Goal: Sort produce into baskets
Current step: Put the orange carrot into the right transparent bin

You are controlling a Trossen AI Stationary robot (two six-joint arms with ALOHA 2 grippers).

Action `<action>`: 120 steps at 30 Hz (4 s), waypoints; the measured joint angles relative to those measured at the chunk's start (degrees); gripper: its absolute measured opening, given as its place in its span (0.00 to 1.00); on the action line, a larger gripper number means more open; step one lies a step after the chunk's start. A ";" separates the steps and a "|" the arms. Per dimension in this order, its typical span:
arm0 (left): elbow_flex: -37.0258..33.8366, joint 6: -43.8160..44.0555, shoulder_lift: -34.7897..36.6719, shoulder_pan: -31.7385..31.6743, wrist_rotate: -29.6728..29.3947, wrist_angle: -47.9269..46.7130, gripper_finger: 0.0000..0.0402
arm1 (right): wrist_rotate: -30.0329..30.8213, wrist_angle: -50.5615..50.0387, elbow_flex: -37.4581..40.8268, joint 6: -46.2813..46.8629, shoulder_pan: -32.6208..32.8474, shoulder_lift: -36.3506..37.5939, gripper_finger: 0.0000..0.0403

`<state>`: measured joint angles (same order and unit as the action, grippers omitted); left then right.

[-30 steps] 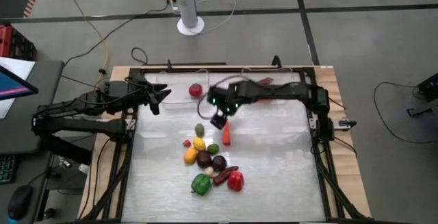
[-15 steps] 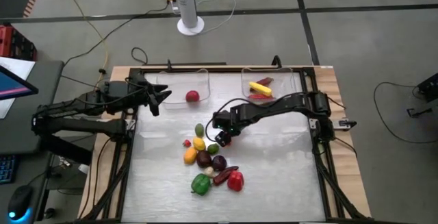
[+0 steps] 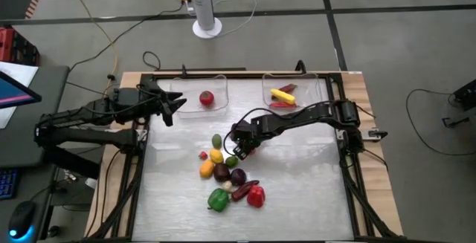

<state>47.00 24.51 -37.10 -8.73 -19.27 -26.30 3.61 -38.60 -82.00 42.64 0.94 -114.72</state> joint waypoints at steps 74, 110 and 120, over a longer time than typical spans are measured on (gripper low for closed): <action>0.00 2.37 0.00 0.00 6.43 0.05 0.38 | -5.44 1.35 -0.09 -16.02 -3.32 -0.94 0.28; 0.00 5.75 0.02 0.00 4.92 6.77 0.38 | -9.23 -7.53 -12.61 -24.14 -10.56 4.16 0.28; 0.00 5.29 0.00 0.00 4.94 6.77 0.38 | -2.84 -10.49 -12.59 -24.69 -12.50 13.12 0.28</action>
<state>47.00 29.80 -37.10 -8.73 -14.33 -19.53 0.77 -49.09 -94.59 17.95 -11.56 -101.60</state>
